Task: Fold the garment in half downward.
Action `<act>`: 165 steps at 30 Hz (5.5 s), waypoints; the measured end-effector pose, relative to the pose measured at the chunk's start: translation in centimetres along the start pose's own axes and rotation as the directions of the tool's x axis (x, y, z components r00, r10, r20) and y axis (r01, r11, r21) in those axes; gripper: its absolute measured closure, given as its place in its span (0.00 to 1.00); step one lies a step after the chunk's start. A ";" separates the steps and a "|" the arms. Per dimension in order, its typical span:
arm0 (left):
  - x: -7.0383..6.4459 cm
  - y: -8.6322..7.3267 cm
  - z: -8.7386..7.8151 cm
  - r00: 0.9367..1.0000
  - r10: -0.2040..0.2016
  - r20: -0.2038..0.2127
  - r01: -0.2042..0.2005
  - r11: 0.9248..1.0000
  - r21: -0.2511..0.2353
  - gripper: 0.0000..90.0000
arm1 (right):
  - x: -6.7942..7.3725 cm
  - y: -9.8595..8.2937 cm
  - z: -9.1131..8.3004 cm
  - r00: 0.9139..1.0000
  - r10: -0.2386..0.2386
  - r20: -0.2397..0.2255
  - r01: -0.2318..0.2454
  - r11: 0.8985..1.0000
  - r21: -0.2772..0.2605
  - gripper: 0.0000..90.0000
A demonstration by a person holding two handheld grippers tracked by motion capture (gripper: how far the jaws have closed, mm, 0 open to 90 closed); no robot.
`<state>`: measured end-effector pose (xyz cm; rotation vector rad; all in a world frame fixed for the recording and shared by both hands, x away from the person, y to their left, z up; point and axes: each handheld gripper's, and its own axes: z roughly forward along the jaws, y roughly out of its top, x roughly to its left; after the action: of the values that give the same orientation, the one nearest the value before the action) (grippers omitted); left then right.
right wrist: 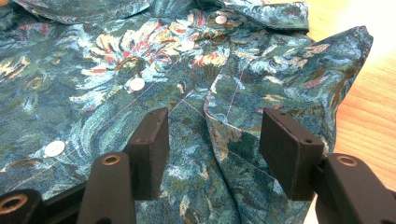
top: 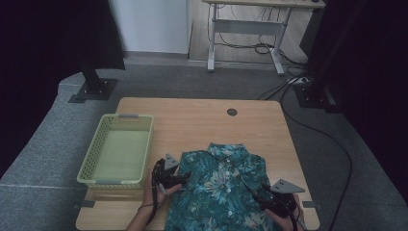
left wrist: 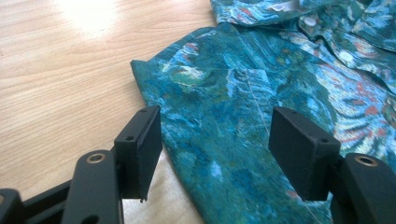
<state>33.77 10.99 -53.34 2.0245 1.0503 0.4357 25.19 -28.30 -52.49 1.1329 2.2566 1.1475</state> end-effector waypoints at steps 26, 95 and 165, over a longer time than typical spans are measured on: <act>3.3 2.0 5.0 1.000 -0.017 0.011 0.017 0.999 0.043 0.42 | 0.1 -0.2 0.5 1.000 -0.010 -0.019 0.011 1.000 0.025 0.46; 1.7 2.3 5.5 0.995 0.085 0.050 -0.087 0.996 0.031 0.96 | -8.6 4.8 7.7 1.000 0.003 -0.014 -0.001 0.990 0.141 0.49; 1.8 2.9 4.4 0.991 0.068 0.111 -0.061 0.996 -0.062 0.98 | -8.9 6.5 5.0 0.991 -0.127 0.037 0.122 0.985 0.120 0.96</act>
<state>39.07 9.25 -53.91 2.0111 0.8957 0.3757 36.97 -30.56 -50.59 1.0323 2.3500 0.9431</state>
